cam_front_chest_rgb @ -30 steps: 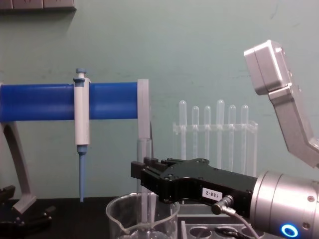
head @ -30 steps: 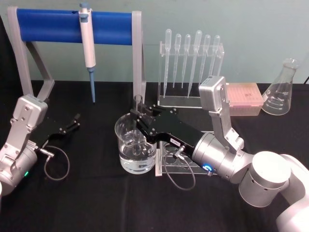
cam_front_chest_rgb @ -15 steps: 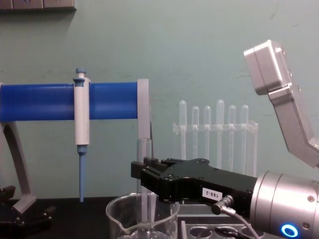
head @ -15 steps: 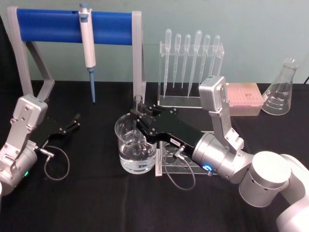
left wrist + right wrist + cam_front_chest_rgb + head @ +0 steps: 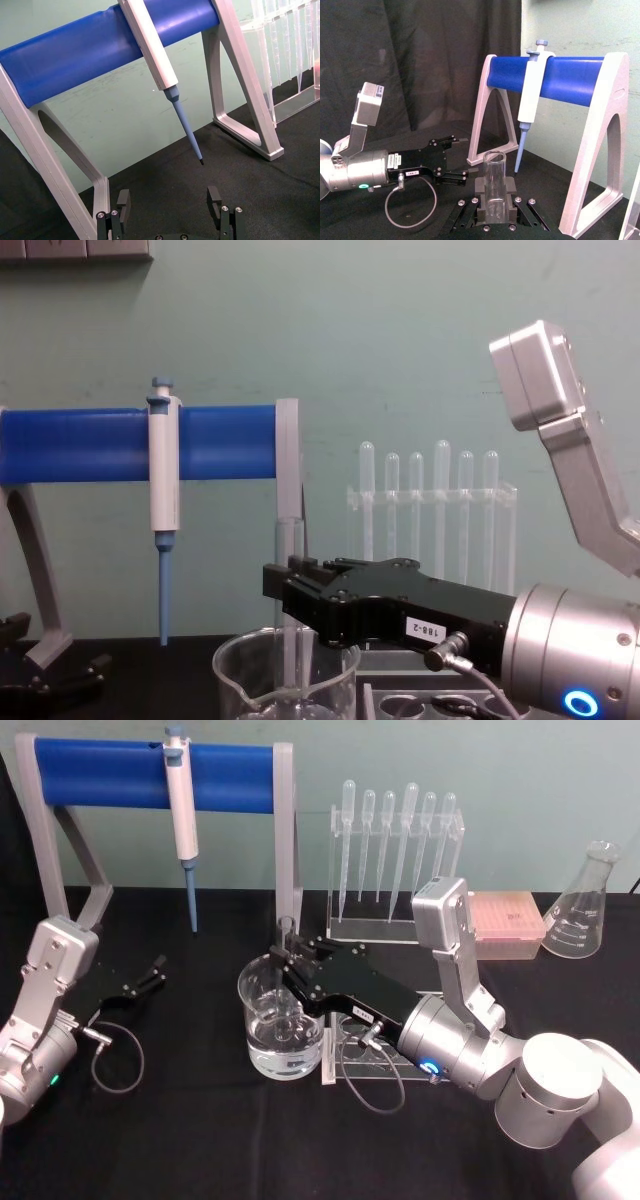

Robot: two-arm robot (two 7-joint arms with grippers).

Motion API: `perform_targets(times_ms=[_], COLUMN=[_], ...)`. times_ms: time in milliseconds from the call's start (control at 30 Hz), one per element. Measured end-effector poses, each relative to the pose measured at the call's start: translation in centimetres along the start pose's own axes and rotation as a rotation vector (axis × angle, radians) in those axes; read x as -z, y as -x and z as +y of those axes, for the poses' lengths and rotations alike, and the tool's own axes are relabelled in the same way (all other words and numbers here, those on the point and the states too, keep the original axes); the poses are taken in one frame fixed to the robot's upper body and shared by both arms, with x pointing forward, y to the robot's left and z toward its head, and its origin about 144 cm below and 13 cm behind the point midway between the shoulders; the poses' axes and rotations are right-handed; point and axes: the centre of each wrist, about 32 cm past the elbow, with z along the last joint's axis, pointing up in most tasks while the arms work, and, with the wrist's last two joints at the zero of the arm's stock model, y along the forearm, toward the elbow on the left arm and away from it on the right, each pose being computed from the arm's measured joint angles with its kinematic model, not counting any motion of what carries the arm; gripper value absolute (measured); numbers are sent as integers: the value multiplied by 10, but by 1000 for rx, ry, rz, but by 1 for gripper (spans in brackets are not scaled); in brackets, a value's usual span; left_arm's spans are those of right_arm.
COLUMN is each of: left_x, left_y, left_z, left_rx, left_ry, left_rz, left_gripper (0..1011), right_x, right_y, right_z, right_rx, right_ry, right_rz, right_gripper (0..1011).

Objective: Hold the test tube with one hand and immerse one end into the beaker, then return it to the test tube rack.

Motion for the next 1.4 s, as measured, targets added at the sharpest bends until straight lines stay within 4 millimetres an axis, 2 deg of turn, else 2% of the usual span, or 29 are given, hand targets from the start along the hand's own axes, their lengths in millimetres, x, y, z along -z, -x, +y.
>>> perform_targets(times_ms=[1400], left_x=[0], left_y=[0], left_z=[0], left_rx=[0], left_ry=[0], left_rz=[0], left_gripper=[1000], right_x=[0], right_y=[0], right_z=[0], right_rx=[0], right_ry=[0], right_rz=[0], right_gripper=[223])
